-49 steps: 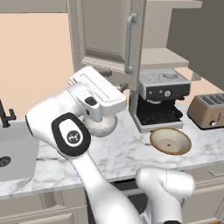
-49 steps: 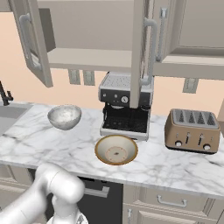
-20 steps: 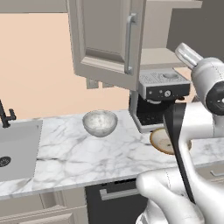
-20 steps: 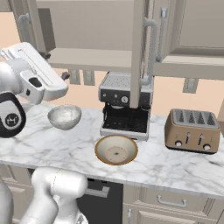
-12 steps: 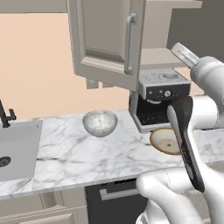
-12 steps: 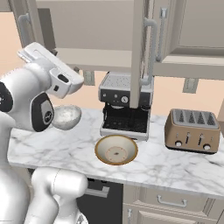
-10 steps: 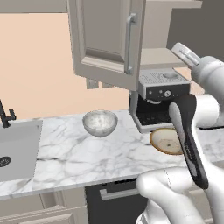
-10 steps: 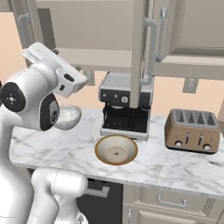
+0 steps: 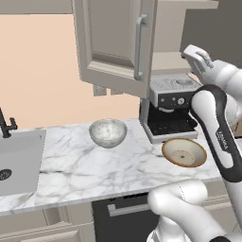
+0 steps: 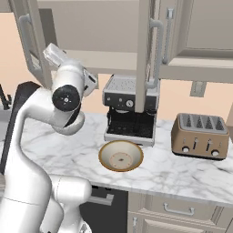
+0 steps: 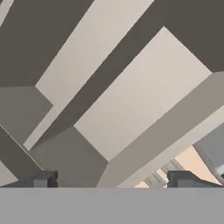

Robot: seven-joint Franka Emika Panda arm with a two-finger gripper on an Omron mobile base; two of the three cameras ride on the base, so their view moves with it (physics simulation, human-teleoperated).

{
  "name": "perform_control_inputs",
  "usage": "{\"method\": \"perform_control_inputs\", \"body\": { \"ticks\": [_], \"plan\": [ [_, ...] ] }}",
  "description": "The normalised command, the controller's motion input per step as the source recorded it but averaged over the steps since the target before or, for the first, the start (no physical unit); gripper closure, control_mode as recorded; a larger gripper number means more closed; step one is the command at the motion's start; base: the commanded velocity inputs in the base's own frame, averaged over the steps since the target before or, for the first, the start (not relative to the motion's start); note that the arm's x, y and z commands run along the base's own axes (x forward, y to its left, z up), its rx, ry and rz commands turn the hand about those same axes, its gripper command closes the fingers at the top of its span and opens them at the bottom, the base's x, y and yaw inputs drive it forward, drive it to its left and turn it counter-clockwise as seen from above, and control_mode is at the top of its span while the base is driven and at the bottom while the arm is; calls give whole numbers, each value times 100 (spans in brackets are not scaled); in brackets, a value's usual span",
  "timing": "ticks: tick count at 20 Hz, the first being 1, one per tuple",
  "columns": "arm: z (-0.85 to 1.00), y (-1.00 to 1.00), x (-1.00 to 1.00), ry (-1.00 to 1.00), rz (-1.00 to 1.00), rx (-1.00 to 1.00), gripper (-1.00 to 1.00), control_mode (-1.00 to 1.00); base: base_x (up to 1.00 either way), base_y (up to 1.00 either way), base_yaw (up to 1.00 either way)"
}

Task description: Open the cabinet. Pick the bowls from the counter and place them in the cabinet. Then close the cabinet.

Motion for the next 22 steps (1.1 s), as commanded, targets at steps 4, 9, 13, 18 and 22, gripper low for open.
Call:
{"method": "perform_control_inputs", "body": {
  "ticks": [4,9,13,18,22],
  "plan": [
    [0,28,43,8,27,17,-100,-100,0,0,0],
    [0,15,36,13,23,15,-100,-100,0,0,0],
    [0,0,0,18,32,25,-100,-100,0,0,0],
    [0,8,8,10,23,16,-100,-100,0,0,0],
    [0,26,16,7,11,8,-100,-100,0,0,0]
  ]
}}
